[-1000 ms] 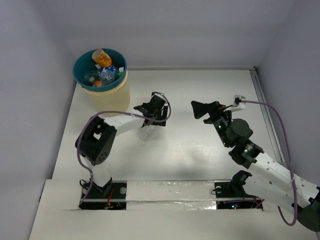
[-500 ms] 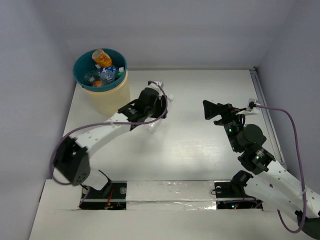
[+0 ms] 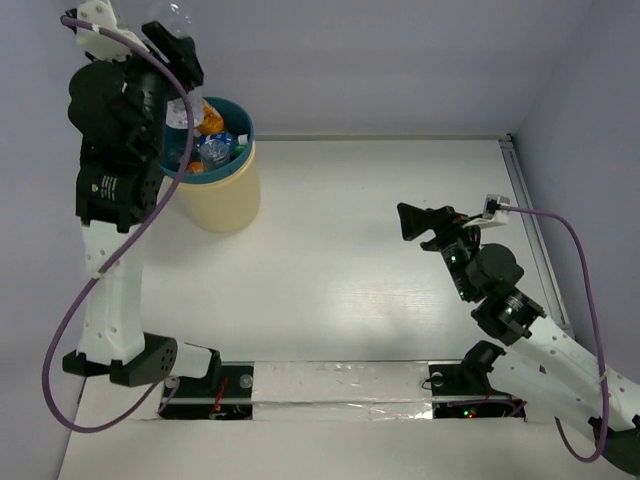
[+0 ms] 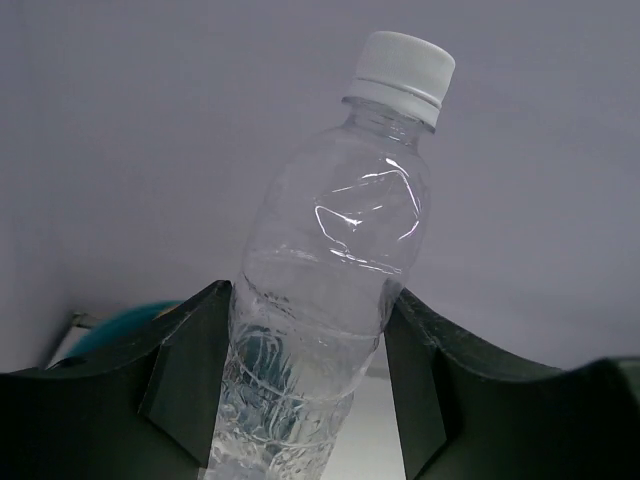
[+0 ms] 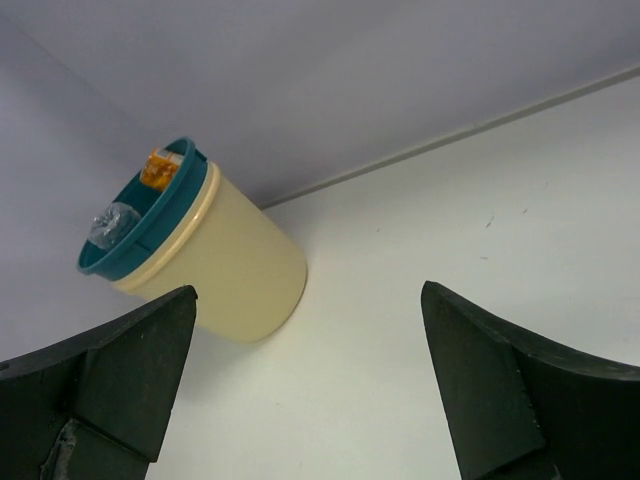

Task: Put the plastic bottles in the bin

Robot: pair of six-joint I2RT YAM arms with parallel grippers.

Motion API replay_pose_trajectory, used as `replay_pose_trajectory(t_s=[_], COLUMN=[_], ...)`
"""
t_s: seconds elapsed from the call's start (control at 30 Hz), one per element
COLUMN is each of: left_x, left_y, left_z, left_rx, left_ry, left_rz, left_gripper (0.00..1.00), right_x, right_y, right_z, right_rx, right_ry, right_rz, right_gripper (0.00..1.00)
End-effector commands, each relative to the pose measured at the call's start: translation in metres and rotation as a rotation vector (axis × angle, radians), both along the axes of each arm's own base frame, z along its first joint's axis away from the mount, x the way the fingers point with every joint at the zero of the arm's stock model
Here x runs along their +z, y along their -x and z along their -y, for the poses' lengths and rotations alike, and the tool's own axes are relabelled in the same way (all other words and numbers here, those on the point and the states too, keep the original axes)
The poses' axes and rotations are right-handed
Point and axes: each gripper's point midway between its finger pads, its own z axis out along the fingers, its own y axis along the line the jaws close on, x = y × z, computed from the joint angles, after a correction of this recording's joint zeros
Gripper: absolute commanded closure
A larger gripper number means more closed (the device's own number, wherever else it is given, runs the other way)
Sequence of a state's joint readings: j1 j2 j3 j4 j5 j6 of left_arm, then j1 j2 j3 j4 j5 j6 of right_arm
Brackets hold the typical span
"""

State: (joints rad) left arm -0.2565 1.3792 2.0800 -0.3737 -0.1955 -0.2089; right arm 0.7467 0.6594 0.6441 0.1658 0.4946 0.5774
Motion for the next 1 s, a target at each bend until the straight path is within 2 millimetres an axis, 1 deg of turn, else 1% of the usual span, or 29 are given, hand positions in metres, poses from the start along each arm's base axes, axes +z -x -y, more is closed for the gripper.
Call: replay_pose_trajectory(t_s=[0.0,0.03,0.07,0.1,0.13,0.17,0.2,0.23,0.27,0.3,0.33,0.37,0.4,0.47,0.6,0.63,0.67,0.7,0.73,0.77,0.8,0.83,0.87,0.9,0.97], left_x=[-0.046,-0.051,-0.051,-0.058,-0.073,-0.073,-0.08,-0.093,-0.092,-0.098,-0.11,-0.111,-0.117,-0.136,-0.168,-0.184,-0.184,-0.185,-0.198,-0.2,-0.2,-0.207,-0.208,-0.208,-0.203], left_y=[-0.059,-0.066,-0.075,-0.085,-0.093,-0.1,-0.107,-0.113,-0.118,-0.123,-0.127,-0.131,-0.135,-0.146,-0.157,-0.158,-0.158,-0.154,-0.153,-0.151,-0.148,-0.147,-0.147,-0.146,-0.144], left_z=[-0.031,-0.039,-0.053,-0.056,-0.06,-0.069,-0.074,-0.077,-0.081,-0.086,-0.09,-0.093,-0.095,-0.094,-0.083,-0.079,-0.075,-0.068,-0.061,-0.058,-0.053,-0.053,-0.054,-0.058,-0.056], left_rx=[0.147,0.173,0.212,0.217,0.228,0.251,0.262,0.267,0.271,0.266,0.268,0.27,0.259,0.245,0.157,0.13,0.106,0.069,0.024,0.006,-0.021,-0.029,-0.022,0.0,-0.005], left_ry=[-0.069,-0.07,-0.063,-0.066,-0.082,-0.084,-0.096,-0.115,-0.133,-0.14,-0.143,-0.144,-0.153,-0.198,-0.301,-0.315,-0.323,-0.329,-0.332,-0.333,-0.337,-0.35,-0.351,-0.348,-0.34], left_rz=[-0.139,-0.147,-0.132,-0.138,-0.164,-0.143,-0.147,-0.169,-0.143,-0.144,-0.162,-0.151,-0.156,-0.193,-0.263,-0.288,-0.274,-0.263,-0.28,-0.279,-0.273,-0.288,-0.294,-0.296,-0.288], left_gripper=[0.65,0.65,0.65,0.65,0.65,0.65,0.65,0.65,0.65,0.64,0.64,0.64,0.64,0.63,0.59,0.58,0.56,0.5,0.43,0.34,0.17,0.13,0.11,0.08,0.06], right_x=[0.013,0.011,0.008,0.006,0.005,0.004,0.001,-0.002,-0.003,-0.007,-0.009,-0.01,-0.012,-0.012,-0.009,-0.008,-0.009,-0.009,-0.01,-0.012,-0.011,-0.012,-0.013,-0.013,-0.013], right_y=[0.003,0.004,0.005,0.006,0.006,0.008,0.008,0.009,0.01,0.011,0.011,0.012,0.012,0.013,0.015,0.015,0.015,0.015,0.015,0.014,0.014,0.013,0.013,0.013,0.014], right_z=[-0.005,-0.004,-0.003,-0.002,-0.003,-0.004,-0.006,-0.008,-0.011,-0.013,-0.014,-0.016,-0.017,-0.018,-0.019,-0.019,-0.021,-0.021,-0.022,-0.024,-0.026,-0.027,-0.029,-0.029,-0.028], right_rx=[0.035,0.033,0.031,0.034,0.038,0.052,0.06,0.069,0.089,0.099,0.108,0.118,0.123,0.13,0.144,0.146,0.151,0.153,0.154,0.161,0.165,0.168,0.176,0.178,0.174], right_ry=[-0.035,-0.03,-0.026,-0.024,-0.02,-0.015,-0.006,0.002,0.012,0.019,0.021,0.027,0.031,0.038,0.036,0.032,0.032,0.03,0.029,0.035,0.033,0.037,0.04,0.038,0.032], right_rz=[0.04,0.038,0.038,0.037,0.037,0.043,0.037,0.032,0.03,0.025,0.022,0.02,0.018,0.018,0.029,0.031,0.03,0.031,0.031,0.022,0.025,0.022,0.019,0.018,0.018], right_gripper=[0.01,0.01,0.01,0.02,0.02,0.02,0.02,0.02,0.02,0.02,0.02,0.03,0.03,0.03,0.03,0.03,0.04,0.04,0.04,0.04,0.04,0.04,0.04,0.04,0.04])
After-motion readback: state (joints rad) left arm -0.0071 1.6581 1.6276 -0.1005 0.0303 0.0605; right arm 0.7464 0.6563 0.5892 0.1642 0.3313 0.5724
